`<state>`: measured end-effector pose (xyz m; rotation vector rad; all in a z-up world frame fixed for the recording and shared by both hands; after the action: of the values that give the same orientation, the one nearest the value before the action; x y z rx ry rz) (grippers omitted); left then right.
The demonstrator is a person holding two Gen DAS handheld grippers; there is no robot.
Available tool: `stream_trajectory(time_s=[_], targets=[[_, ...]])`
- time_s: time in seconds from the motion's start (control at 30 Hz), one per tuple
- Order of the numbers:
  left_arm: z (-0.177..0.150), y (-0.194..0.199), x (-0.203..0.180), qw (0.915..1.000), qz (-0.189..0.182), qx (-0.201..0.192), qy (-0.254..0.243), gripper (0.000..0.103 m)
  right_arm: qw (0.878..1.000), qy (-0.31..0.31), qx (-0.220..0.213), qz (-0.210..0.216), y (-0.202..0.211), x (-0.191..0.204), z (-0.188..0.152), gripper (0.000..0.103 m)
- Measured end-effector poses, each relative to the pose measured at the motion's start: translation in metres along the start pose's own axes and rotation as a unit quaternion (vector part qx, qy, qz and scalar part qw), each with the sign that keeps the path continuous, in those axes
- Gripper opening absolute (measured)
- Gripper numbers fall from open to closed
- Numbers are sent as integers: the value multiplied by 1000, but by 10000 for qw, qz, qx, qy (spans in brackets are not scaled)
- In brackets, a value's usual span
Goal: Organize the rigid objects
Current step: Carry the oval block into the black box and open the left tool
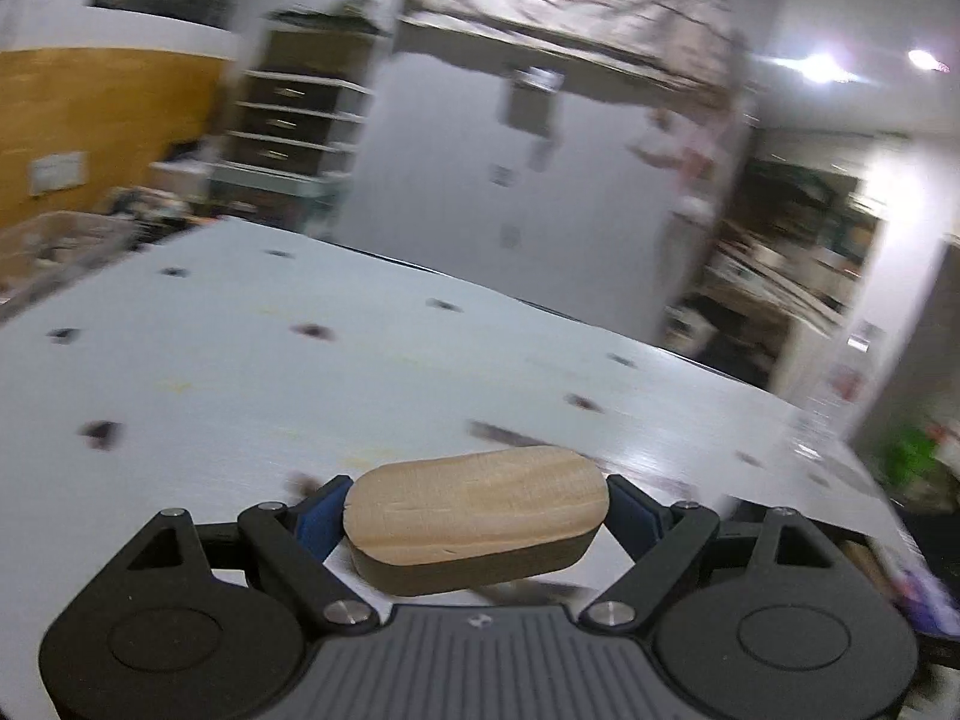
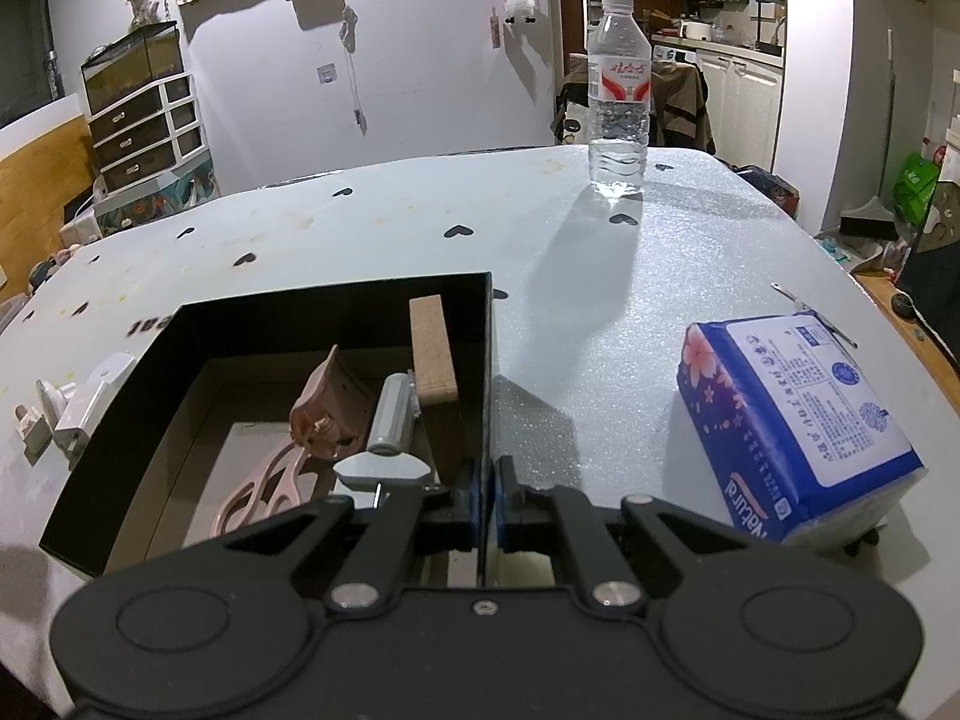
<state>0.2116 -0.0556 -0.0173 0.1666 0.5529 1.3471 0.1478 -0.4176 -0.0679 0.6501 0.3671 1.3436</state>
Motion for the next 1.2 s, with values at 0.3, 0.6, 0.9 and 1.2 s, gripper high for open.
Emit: stream_trajectory(time_s=[0.3, 0.6, 0.9, 1.2], targets=[[-30, 5, -118, 9897, -1162, 564, -621, 88, 10000, -56, -21, 47, 1, -3, 0, 6], [-65, -12, -193, 9754, -1464, 1335, -966, 88, 10000, 27, -6, 28, 0, -2, 0, 6], [-79, -28, -202, 9732, -1075, 1657, -1174, 88, 9999, -26, -35, 108, 1, -4, -1, 7], [-86, -25, -204, 9673, -1023, 1954, -1252, 90, 9998, -68, -34, 167, 4, -5, -1, 8]])
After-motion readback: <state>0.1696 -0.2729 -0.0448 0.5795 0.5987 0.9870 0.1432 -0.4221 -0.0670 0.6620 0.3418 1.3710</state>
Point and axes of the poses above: each gripper's, at about its wrist camera, not at the fingertips, and y roughly against the way its jaws point, x to its left, z to its top, the point moved 8 cm from there along -y, roughly the way its jaws point, and after that the axes turned 4 degrees about -x, right-handed, at the moved point
